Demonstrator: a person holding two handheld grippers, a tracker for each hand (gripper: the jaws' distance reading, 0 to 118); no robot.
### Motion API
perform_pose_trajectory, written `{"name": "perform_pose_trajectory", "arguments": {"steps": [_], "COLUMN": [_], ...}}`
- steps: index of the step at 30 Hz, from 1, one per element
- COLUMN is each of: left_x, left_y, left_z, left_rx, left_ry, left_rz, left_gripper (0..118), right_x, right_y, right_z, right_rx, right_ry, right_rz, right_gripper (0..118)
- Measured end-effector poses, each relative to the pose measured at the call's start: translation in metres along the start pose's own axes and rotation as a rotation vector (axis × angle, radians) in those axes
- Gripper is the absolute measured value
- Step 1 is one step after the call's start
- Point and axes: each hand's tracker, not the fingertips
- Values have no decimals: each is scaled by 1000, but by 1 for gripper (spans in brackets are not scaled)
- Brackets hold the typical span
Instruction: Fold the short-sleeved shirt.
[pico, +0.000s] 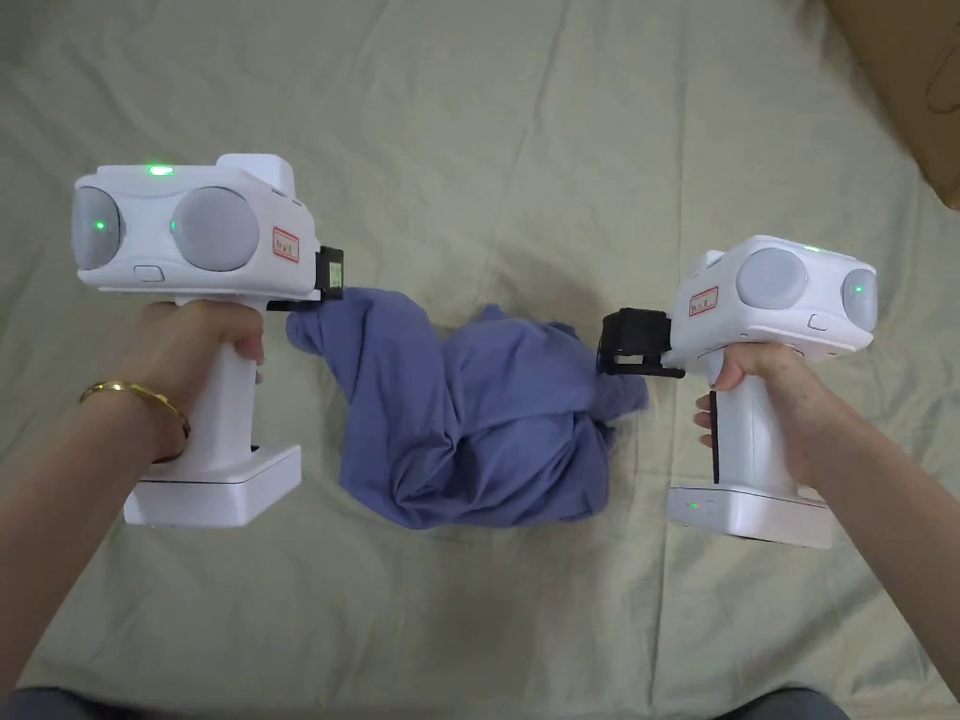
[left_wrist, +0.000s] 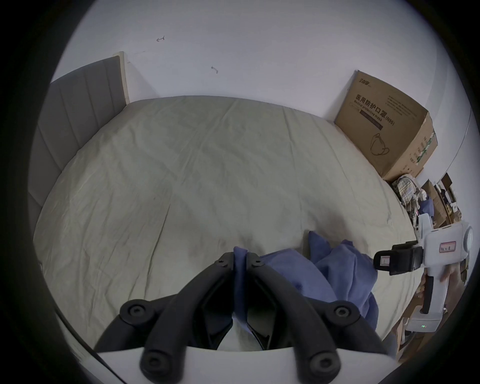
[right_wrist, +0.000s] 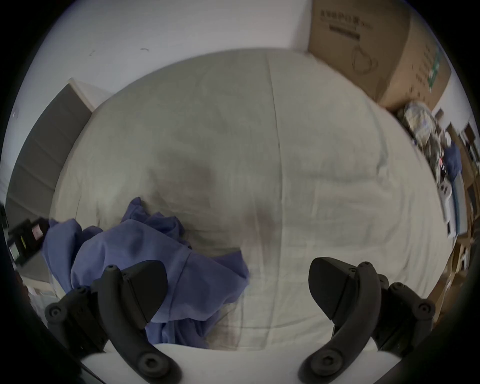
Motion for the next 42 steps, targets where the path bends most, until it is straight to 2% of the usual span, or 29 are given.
{"name": "perform_pose_trajectory", "arguments": {"steps": [2,4,5,8,9,12,14,23,28,34,36,40,42], "left_x": [-4,-6,-7,-8,-9,-11,-14,-50,-77,-86,-76,-50,-40], "left_y": [-3,-6,-7,-9,-9,-9,-8,19,45,77,90,125,143], "left_z": [-3,-7,-8,-10,-10,-6,1,101,181,271,298,348,366], "left_rx": [-11,-21,-24,-35,-38,-38,-27,173,331,486,541,656,707], "left_ry": [5,8,12,13,11,8,1,27,50,-28,-26,22,52], "left_rz": [14,19,19,25,32,49,75,200,244,274,241,146,106], "left_gripper": [5,5,5,5,5,5,5,5,5,5,4,4,4], "right_x": [0,0,-5,-5,-11,-15,-9,23,38,48,38,10,1], "right_y": [-3,-6,-11,-15,-18,-19,-13,-24,-40,-39,-36,-23,-8], "right_z": [-12,-20,-21,-23,-18,3,16,190,301,399,424,469,485], "right_rx": [-17,-29,-28,-40,-35,10,47,309,487,615,671,794,849], "right_ry": [1,12,26,114,141,109,129,216,185,257,242,146,111], "right_rz": [-26,-37,-46,-112,-108,-19,20,67,96,54,76,153,159], "right_gripper": [104,89,77,29,10,9,9,9,9,9,9,9,9]}}
